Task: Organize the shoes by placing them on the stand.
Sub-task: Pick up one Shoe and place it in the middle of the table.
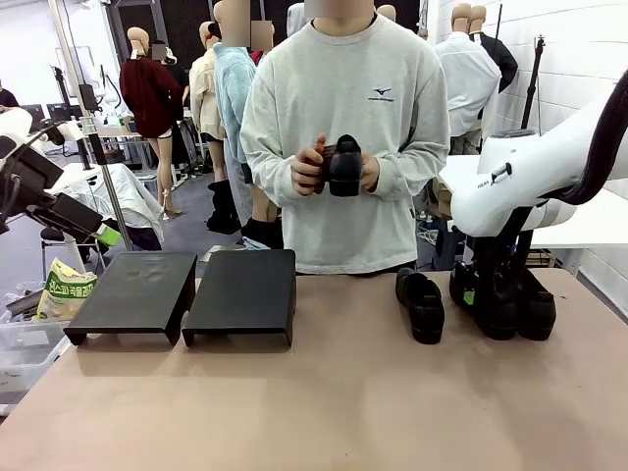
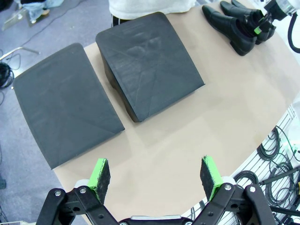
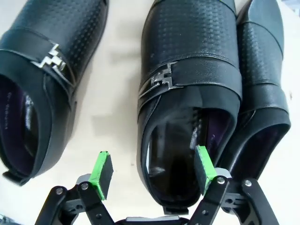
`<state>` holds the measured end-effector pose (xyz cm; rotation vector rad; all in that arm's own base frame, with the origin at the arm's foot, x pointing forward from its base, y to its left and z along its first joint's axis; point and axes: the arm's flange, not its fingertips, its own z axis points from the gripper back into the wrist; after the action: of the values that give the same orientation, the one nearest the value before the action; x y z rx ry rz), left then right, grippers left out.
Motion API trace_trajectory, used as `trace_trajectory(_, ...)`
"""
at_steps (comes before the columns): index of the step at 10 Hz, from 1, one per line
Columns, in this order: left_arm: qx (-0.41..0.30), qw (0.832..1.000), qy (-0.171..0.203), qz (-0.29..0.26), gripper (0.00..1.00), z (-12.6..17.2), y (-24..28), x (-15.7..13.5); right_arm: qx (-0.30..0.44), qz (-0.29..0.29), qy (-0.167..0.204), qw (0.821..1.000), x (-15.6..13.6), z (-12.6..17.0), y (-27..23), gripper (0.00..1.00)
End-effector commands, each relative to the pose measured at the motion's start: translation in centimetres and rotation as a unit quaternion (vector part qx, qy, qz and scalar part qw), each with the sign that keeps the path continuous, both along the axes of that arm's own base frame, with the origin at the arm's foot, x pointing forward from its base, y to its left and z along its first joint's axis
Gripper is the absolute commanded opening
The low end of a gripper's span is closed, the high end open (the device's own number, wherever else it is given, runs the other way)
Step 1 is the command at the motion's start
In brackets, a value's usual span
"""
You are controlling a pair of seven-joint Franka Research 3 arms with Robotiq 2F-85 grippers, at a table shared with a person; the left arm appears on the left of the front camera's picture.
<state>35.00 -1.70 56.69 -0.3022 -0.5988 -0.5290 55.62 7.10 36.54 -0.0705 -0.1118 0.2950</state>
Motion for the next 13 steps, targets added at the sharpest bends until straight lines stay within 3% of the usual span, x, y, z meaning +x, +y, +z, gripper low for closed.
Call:
trace_trajectory(1,-0.002,1.0,0.0,-0.002,1.0,0.08,0.2,0.04,-0.016,-0.013,-0.004,1.0,1.11,-0.99,1.37,0.87)
trace_trajectory(5,-0.002,1.0,0.0,-0.002,1.0,0.08,0.2,0.04,-0.005,0.002,-0.004,1.0,0.93,-1.21,1.81,0.87)
trace_trajectory(10,-0.002,1.0,0.0,-0.002,1.0,0.08,0.2,0.04,0.014,-0.012,-0.001,1.0,1.13,-1.13,1.79,0.0)
trace_trajectory(13,-0.002,1.0,0.0,-0.002,1.0,0.08,0.2,0.04,0.02,-0.018,0.0,1.0,1.14,-1.13,1.45,0.0)
